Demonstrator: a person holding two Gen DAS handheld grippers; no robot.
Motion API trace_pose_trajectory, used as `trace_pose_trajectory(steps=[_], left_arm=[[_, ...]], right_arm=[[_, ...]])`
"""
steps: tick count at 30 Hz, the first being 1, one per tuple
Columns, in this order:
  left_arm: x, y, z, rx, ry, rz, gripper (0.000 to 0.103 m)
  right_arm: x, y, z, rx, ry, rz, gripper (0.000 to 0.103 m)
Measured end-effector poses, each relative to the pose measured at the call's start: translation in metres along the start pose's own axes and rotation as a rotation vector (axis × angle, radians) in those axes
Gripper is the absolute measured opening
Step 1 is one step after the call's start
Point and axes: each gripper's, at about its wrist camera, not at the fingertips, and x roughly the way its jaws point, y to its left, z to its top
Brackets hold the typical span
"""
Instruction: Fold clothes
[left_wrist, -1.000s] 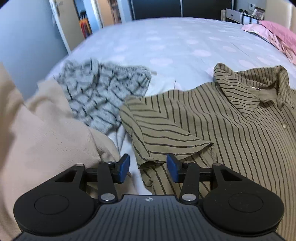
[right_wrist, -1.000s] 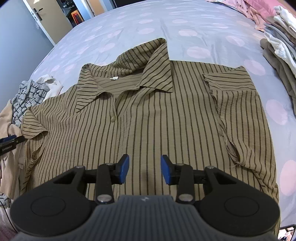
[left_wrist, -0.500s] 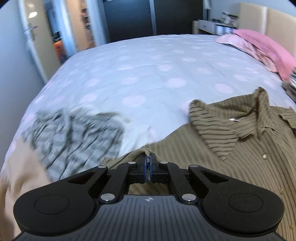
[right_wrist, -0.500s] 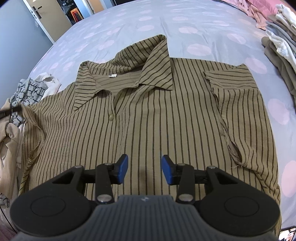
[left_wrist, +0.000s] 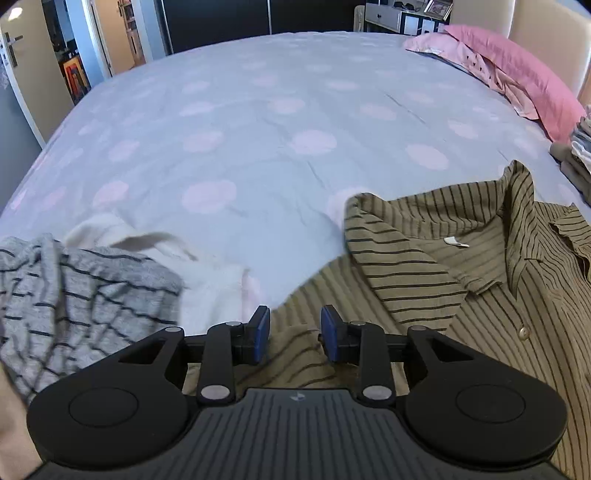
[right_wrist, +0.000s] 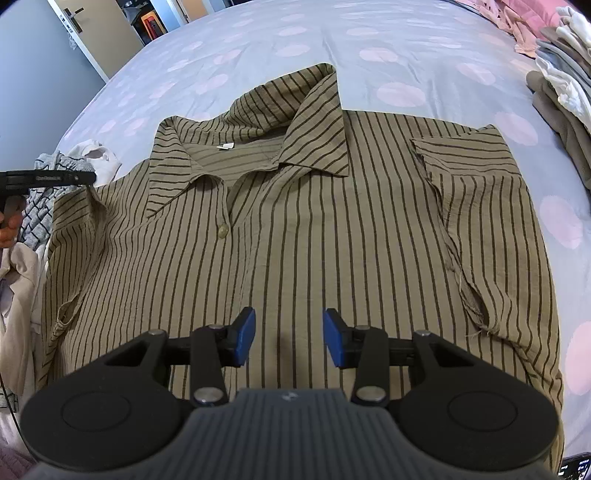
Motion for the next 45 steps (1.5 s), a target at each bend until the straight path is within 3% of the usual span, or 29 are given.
trace_pose_trajectory(steps=[2, 8, 15, 18, 20, 22, 24, 36, 45], left_arm=[[-0.008, 0.012, -0.001, -0.001, -0.004, 0.020, 0.028], [-0.022, 0.062, -0.020, -0.133, 0.004, 0.076, 0.028], [0.008, 0.081, -0.037, -0.280, 0.043, 0.025, 0.028], [0.029, 0.083, -0.040, -0.315, 0.084, 0.045, 0.028], [0.034, 0.081, -0.039, -0.313, 0.079, 0.070, 0.020], [0.039, 0.079, -0.038, -0.310, 0.074, 0.093, 0.003], [0.033, 0.075, -0.032, -0.281, 0.031, 0.096, 0.001], [0.019, 0.065, 0.002, -0.255, -0.048, 0.245, 0.002], [-0.053, 0.030, -0.031, -0.130, -0.094, 0.143, 0.013]], right_arm=[[0.001, 0.000, 0.000, 0.003, 0.006, 0.001, 0.044], [0.006, -0.001, 0.001, 0.009, 0.024, 0.007, 0.044], [0.011, 0.002, 0.000, 0.018, 0.040, 0.011, 0.044], [0.011, 0.003, -0.001, 0.011, 0.041, 0.008, 0.045], [0.010, 0.003, -0.001, 0.008, 0.038, 0.006, 0.045], [0.008, 0.003, 0.000, 0.006, 0.030, 0.005, 0.045], [0.007, 0.003, 0.001, 0.006, 0.026, 0.006, 0.045], [0.005, 0.004, 0.003, 0.004, 0.018, -0.005, 0.045], [-0.013, 0.005, -0.002, -0.004, -0.028, -0.033, 0.046]])
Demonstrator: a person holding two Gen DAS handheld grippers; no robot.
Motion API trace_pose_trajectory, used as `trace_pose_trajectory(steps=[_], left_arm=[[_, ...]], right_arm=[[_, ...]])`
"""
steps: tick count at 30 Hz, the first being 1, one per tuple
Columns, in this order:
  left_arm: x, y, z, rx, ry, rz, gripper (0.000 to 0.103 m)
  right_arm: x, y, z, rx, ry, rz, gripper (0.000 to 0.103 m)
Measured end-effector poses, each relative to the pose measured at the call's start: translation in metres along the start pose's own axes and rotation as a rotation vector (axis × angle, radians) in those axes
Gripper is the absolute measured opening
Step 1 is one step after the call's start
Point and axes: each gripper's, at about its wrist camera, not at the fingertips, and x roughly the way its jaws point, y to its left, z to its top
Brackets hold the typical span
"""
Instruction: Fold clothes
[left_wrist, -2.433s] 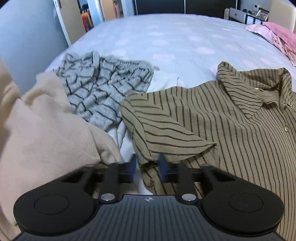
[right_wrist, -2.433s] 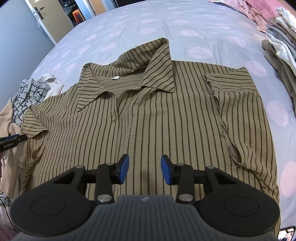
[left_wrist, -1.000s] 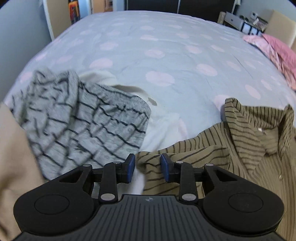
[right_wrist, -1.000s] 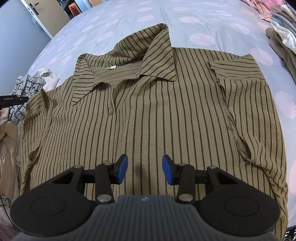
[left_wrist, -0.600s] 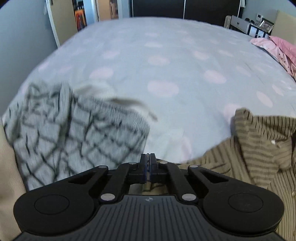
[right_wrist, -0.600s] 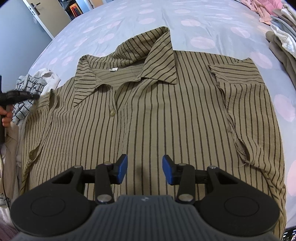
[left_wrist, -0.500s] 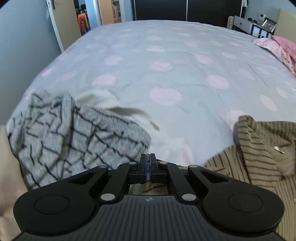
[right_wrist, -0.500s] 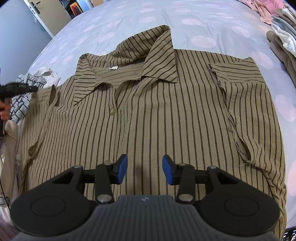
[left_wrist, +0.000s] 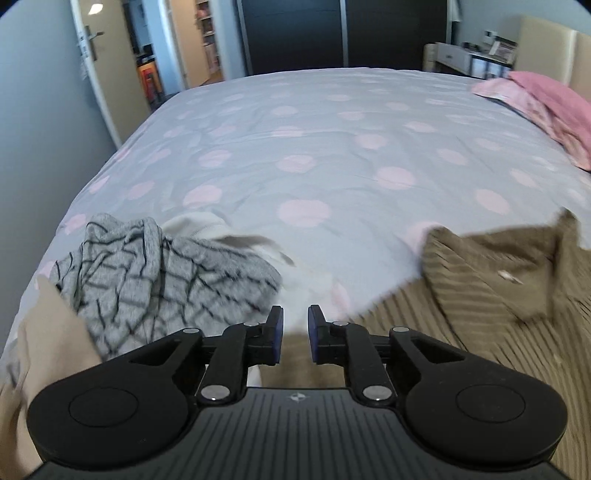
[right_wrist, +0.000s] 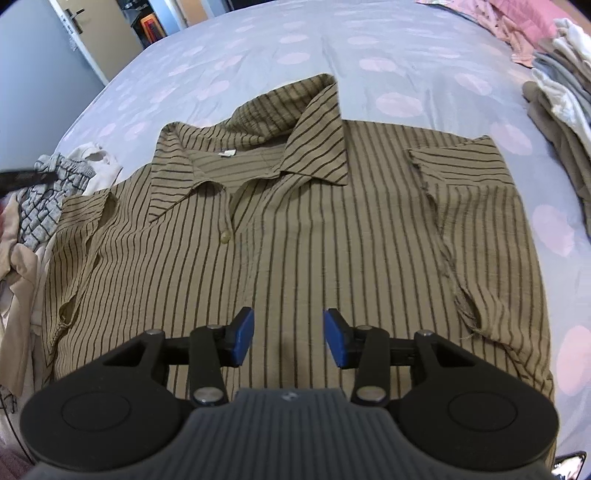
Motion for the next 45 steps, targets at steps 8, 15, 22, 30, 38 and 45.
trace_pose_trajectory(steps=[8, 15, 22, 30, 38, 45], left_arm=[[-0.070, -0.041, -0.067, 0.064, 0.017, -0.108, 0.013], [-0.110, -0.077, -0.138, 0.111, 0.069, -0.166, 0.013], [-0.133, -0.102, -0.184, 0.112, 0.101, -0.189, 0.013], [-0.149, -0.141, -0.210, 0.152, 0.129, -0.229, 0.013], [-0.154, -0.178, -0.205, 0.155, 0.137, -0.269, 0.014], [-0.147, -0.217, -0.202, 0.188, 0.166, -0.309, 0.015]], right_arm=[[-0.026, -0.009, -0.026, -0.072, -0.039, -0.003, 0.060], [-0.044, -0.023, -0.074, -0.228, 0.046, 0.047, 0.067], [-0.064, -0.067, -0.127, -0.167, 0.098, -0.002, 0.064], [-0.068, -0.058, -0.206, -0.264, 0.209, 0.021, 0.030], [-0.067, -0.045, -0.267, -0.385, 0.334, -0.003, 0.030], [-0.095, -0.039, -0.282, -0.521, 0.265, -0.024, 0.036]])
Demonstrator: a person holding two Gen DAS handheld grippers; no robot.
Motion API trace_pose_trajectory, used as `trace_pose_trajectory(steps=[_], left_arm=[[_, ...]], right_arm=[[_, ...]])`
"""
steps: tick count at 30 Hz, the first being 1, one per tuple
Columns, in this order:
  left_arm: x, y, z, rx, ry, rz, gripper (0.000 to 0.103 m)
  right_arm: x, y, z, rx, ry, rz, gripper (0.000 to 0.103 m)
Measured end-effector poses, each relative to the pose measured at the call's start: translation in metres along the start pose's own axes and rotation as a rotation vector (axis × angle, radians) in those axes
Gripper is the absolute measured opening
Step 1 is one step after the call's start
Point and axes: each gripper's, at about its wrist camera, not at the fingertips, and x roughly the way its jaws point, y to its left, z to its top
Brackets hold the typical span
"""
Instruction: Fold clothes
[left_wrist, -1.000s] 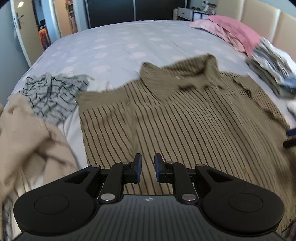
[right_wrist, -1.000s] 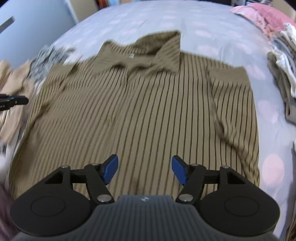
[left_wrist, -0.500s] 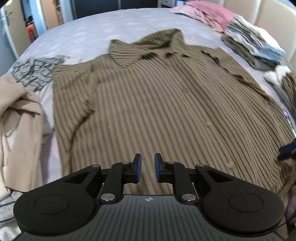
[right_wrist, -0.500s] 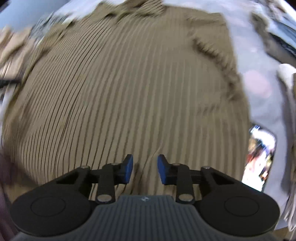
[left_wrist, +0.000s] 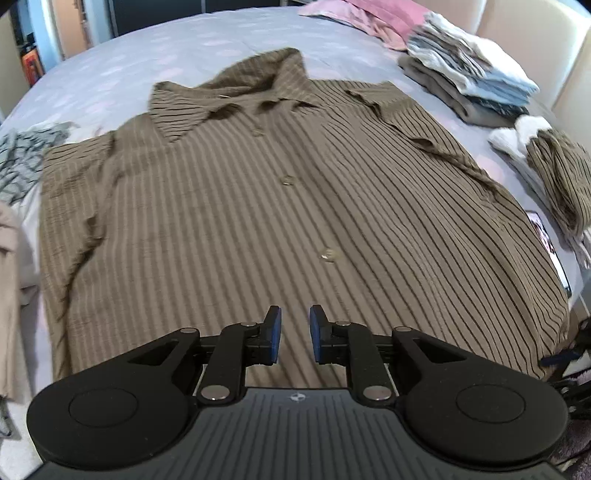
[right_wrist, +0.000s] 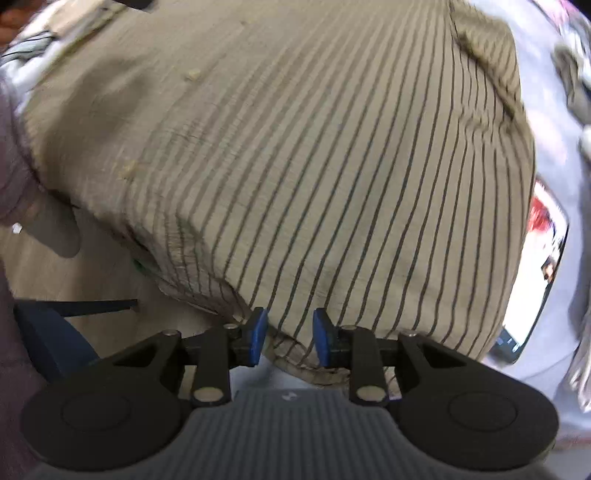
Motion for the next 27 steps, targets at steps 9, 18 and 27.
trace_pose_trajectory(steps=[9, 18, 27], left_arm=[[0.016, -0.013, 0.006, 0.001, 0.021, -0.016, 0.016], [0.025, -0.012, 0.006, -0.011, 0.044, -0.005, 0.016], [0.024, -0.010, 0.005, -0.018, 0.043, 0.001, 0.017]], right_arm=[[-0.033, -0.068, -0.019, 0.127, -0.018, -0.066, 0.043], [-0.012, -0.106, -0.023, 0.271, 0.040, -0.125, 0.042], [0.008, -0.098, -0.014, 0.249, 0.135, -0.149, 0.003]])
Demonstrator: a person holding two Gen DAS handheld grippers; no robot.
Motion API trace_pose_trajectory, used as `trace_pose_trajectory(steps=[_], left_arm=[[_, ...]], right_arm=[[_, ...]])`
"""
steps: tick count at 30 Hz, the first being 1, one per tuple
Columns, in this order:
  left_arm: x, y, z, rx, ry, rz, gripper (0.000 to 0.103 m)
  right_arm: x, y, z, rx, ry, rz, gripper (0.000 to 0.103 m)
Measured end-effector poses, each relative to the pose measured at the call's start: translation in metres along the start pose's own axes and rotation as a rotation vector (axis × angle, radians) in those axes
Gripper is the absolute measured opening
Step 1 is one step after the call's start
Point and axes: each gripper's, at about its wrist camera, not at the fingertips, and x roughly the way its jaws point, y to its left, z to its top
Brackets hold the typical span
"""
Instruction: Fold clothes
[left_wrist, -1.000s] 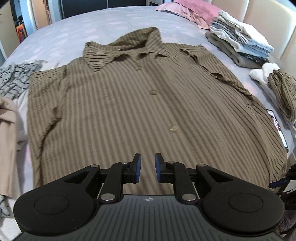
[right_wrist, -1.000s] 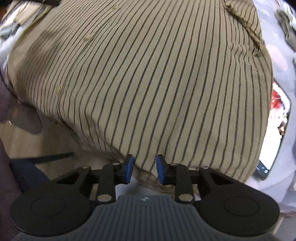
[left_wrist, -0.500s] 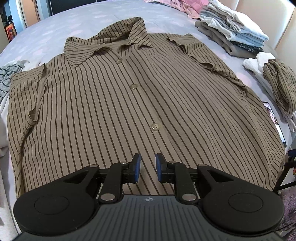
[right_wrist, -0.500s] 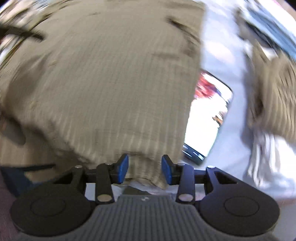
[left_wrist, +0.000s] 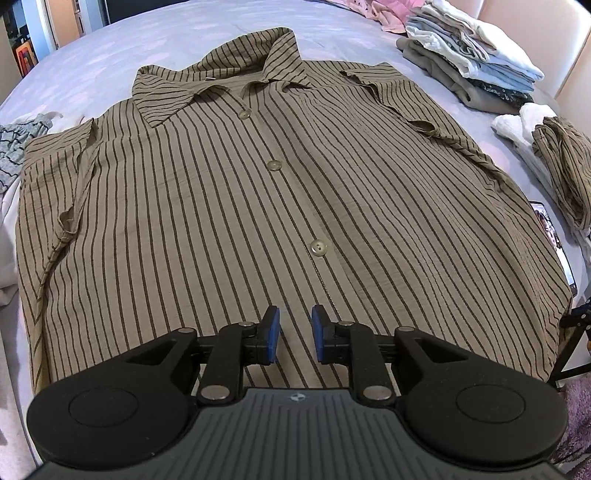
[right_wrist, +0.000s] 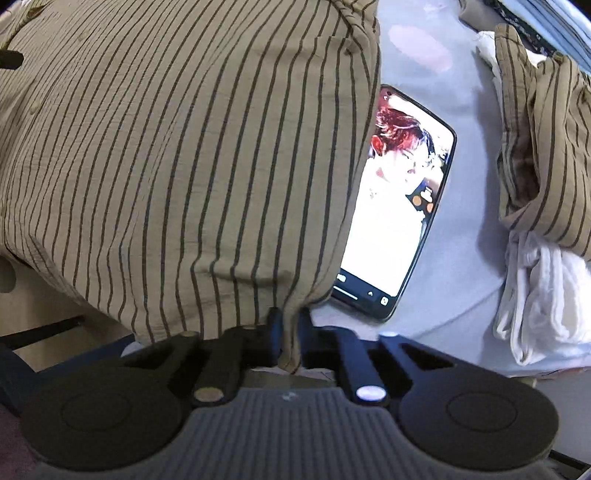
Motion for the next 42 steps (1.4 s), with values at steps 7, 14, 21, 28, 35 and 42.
trace_pose_trajectory(steps=[7, 14, 21, 28, 35, 42], left_arm=[[-0.007, -0.006, 0.000, 0.019, -0.005, -0.026, 0.017], [-0.019, -0.019, -0.002, 0.057, -0.021, -0.092, 0.017], [-0.023, -0.018, -0.002, 0.048, -0.029, -0.102, 0.017], [-0.025, -0.020, -0.007, 0.069, -0.028, -0.134, 0.017], [-0.026, -0.019, -0.011, 0.068, -0.023, -0.122, 0.017], [-0.030, -0.019, -0.014, 0.068, -0.032, -0.118, 0.020]], right_arm=[[-0.040, 0.025, 0.013, -0.024, -0.067, -0.002, 0.002], [-0.079, 0.060, 0.038, -0.063, -0.159, 0.089, 0.002], [-0.086, 0.111, 0.067, -0.190, -0.187, 0.147, 0.002], [-0.076, 0.150, 0.070, -0.289, -0.164, 0.187, 0.002], [-0.070, 0.148, 0.056, -0.265, -0.103, 0.285, 0.014], [-0.078, 0.115, 0.048, -0.221, -0.171, 0.213, 0.034]])
